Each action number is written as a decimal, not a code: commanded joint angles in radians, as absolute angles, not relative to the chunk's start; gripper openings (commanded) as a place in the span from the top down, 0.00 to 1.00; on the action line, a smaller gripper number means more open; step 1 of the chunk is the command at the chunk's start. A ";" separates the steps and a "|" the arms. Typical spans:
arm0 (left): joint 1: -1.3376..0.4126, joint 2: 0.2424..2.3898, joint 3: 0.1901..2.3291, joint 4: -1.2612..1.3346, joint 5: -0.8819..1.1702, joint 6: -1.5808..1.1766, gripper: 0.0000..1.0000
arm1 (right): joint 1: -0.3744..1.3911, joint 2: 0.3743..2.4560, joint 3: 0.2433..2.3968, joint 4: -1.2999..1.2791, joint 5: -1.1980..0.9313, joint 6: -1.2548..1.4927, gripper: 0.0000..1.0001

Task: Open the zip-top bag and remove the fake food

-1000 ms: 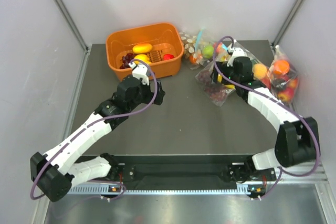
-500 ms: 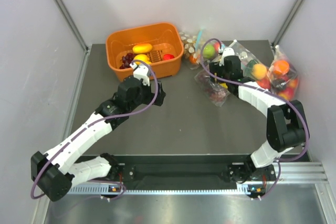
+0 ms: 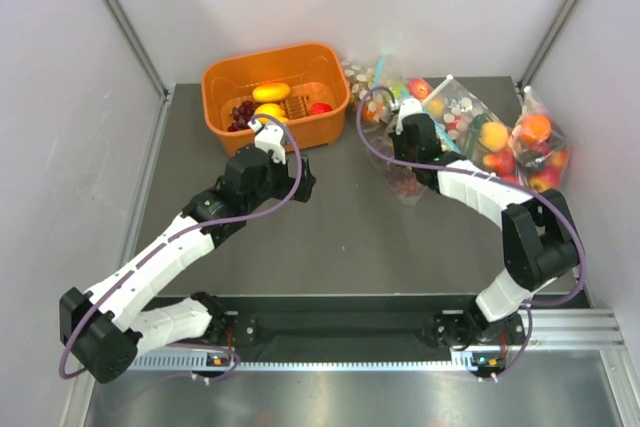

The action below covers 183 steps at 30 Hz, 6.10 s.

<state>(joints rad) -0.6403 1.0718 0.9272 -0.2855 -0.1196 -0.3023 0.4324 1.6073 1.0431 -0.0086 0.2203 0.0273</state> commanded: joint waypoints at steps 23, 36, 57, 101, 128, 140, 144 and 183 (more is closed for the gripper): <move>-0.649 1.026 0.784 0.027 0.086 -0.325 0.01 | 0.825 1.086 0.758 -0.052 0.006 0.184 1.00; -0.647 1.200 0.730 0.235 0.115 -0.408 0.01 | 0.939 0.899 0.514 0.095 -0.092 0.201 1.00; -0.646 1.181 0.701 0.201 0.189 -0.387 0.60 | 0.953 0.868 0.512 0.064 -0.063 0.206 0.99; -0.618 0.874 0.741 0.112 0.337 -0.279 1.00 | 0.466 0.546 0.101 0.526 -0.473 0.411 0.00; -0.618 0.730 0.695 -0.026 0.275 -0.290 0.90 | 0.436 0.844 0.089 0.991 -0.486 0.413 1.00; -0.620 0.905 0.952 -0.018 0.313 -0.193 0.01 | 0.448 0.537 0.149 0.641 -0.569 0.380 1.00; -0.627 1.023 1.038 -0.011 0.490 -0.149 0.03 | 0.475 0.520 0.163 0.572 -0.574 0.359 1.00; -0.960 1.585 1.411 -0.264 0.469 0.232 0.46 | 0.500 0.492 0.225 0.411 -0.655 0.351 1.00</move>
